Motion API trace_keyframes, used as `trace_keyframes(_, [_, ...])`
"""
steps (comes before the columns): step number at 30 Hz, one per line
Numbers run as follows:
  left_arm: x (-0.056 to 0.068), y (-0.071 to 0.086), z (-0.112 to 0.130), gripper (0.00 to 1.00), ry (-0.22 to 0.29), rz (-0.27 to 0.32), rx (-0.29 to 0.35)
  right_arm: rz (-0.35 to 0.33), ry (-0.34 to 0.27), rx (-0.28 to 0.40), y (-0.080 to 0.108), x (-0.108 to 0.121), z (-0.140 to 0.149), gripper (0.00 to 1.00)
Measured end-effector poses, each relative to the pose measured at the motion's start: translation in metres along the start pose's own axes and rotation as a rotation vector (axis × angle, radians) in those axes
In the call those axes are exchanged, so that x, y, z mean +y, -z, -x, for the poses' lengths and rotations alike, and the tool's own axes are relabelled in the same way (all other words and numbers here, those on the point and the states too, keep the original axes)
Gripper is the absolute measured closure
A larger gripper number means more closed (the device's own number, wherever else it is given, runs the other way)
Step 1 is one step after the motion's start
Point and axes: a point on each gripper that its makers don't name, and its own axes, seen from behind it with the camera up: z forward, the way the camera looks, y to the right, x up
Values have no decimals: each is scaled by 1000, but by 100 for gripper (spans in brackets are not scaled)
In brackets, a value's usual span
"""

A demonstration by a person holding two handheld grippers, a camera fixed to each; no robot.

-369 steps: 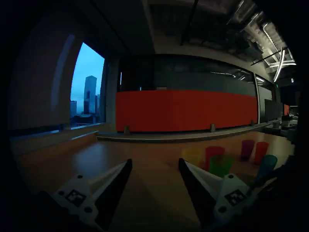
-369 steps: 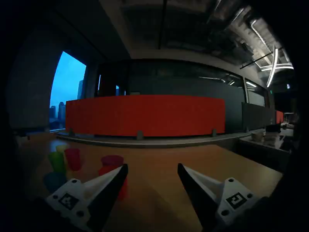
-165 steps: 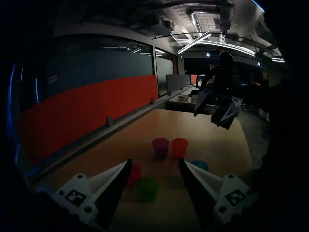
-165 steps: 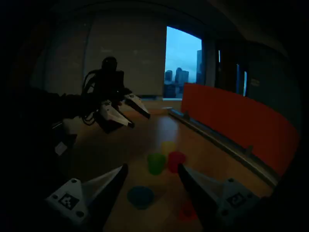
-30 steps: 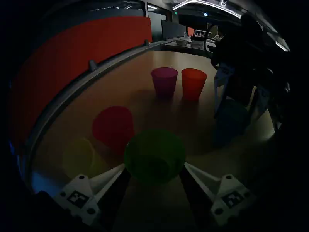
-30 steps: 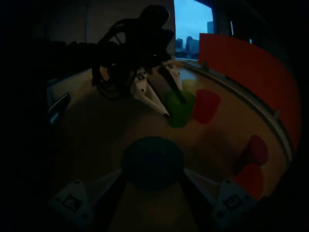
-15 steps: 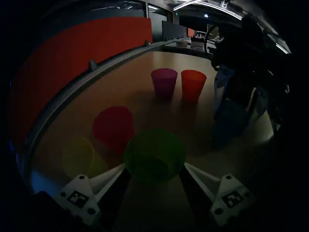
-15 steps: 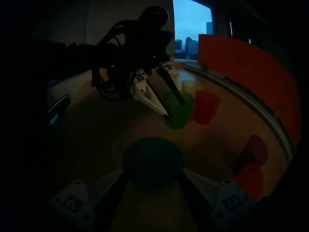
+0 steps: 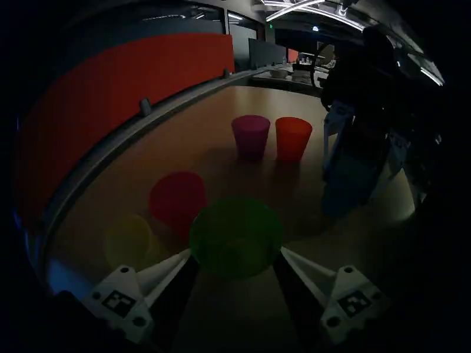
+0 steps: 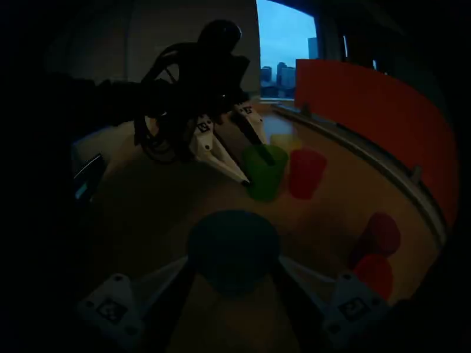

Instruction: Pour water

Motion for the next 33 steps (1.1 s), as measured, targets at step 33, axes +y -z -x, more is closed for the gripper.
trace_keyframes(33, [12, 98, -65, 19, 63, -139, 204, 126, -2, 157, 68, -11, -84, 2])
